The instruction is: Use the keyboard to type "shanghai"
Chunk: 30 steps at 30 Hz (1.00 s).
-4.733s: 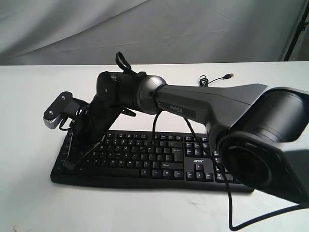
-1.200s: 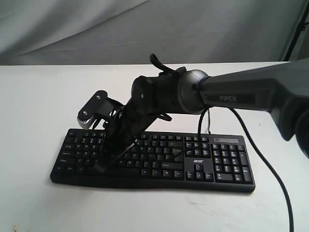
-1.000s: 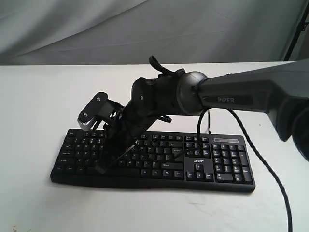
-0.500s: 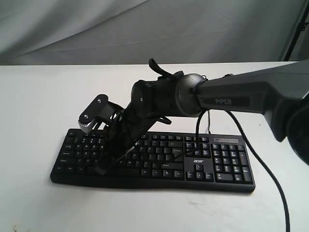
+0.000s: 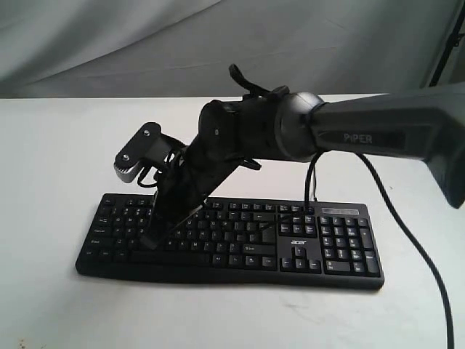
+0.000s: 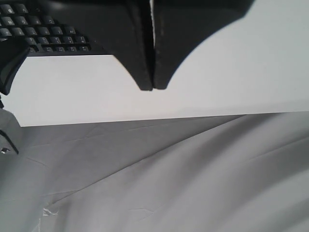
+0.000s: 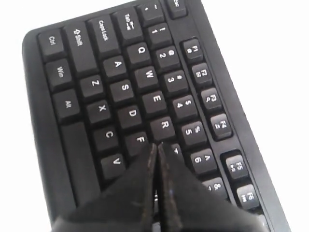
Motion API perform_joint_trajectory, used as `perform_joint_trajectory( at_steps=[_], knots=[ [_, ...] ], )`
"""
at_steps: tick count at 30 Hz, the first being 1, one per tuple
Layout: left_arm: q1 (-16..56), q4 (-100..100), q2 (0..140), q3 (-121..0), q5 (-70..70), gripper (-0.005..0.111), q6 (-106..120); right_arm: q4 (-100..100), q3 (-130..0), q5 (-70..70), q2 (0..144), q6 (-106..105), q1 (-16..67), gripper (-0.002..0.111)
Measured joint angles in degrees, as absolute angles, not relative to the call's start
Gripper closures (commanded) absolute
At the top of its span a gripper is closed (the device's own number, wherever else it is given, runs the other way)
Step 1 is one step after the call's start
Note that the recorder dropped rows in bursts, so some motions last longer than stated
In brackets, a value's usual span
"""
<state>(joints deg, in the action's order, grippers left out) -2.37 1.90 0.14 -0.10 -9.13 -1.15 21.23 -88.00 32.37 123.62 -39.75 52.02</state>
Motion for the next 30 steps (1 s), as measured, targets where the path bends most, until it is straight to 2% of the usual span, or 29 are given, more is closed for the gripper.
perform_joint_trajectory(
  at_steps=[8,30],
  knots=[
    [-2.37,1.90,0.14,-0.10,-9.13,0.107,-1.15,20.65,-84.19,31.65,123.15,-39.04,51.39,0.108],
    [-2.37,1.90,0.14,-0.10,-9.13,0.107,-1.15,20.85,-84.07,30.37,123.05,-39.24,51.01,0.108]
  ],
)
